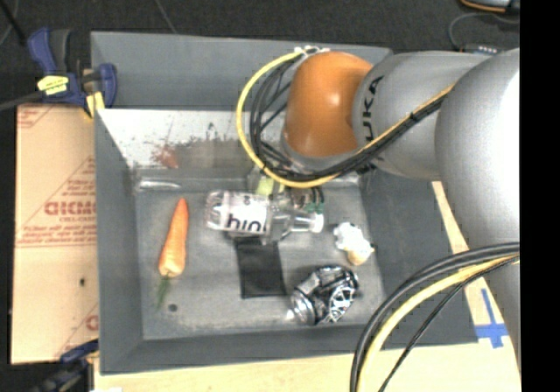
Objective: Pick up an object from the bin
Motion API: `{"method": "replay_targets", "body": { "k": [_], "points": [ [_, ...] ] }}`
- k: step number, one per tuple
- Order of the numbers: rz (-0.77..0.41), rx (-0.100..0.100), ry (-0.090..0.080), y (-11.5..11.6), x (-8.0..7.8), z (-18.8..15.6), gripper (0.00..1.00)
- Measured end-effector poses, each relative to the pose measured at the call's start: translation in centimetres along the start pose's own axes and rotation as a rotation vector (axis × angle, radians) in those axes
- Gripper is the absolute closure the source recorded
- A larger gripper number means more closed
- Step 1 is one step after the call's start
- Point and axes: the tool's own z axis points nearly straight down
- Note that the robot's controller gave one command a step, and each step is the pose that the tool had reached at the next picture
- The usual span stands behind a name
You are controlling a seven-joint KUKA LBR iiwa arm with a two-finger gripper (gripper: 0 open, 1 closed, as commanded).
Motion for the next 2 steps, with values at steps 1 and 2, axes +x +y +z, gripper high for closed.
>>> {"method": "replay_targets", "body": {
  "k": [1, 2],
  "points": [
    [0.072, -0.001, 0.016, -0.3, 0.9, 3.4, 0.0],
    [-0.413, 0.0, -0.005, -2.5, 3.8, 3.7, 1.0]
  ]
}}
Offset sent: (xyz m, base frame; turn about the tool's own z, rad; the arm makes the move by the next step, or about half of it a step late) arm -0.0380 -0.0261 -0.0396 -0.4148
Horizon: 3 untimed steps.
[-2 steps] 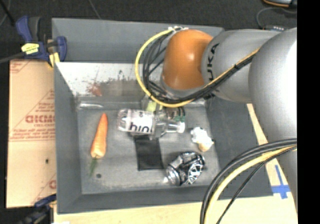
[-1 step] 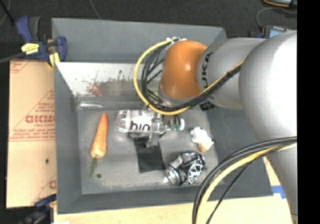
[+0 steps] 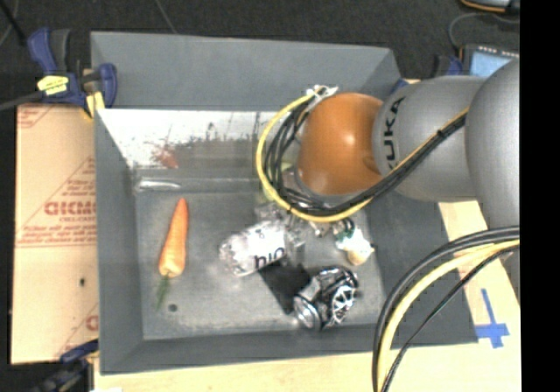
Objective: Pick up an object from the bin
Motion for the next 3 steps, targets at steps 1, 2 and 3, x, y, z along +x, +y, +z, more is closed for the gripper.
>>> {"method": "replay_targets", "body": {
  "k": [1, 2, 3],
  "points": [
    [0.002, 0.0, -0.001, 0.0, 0.0, 0.0, 1.0],
    [0.003, -0.001, 0.0, 0.0, 0.0, -0.1, 1.0],
    [0.037, 0.006, -0.01, -3.1, 3.1, -19.8, 1.0]
  ]
}}
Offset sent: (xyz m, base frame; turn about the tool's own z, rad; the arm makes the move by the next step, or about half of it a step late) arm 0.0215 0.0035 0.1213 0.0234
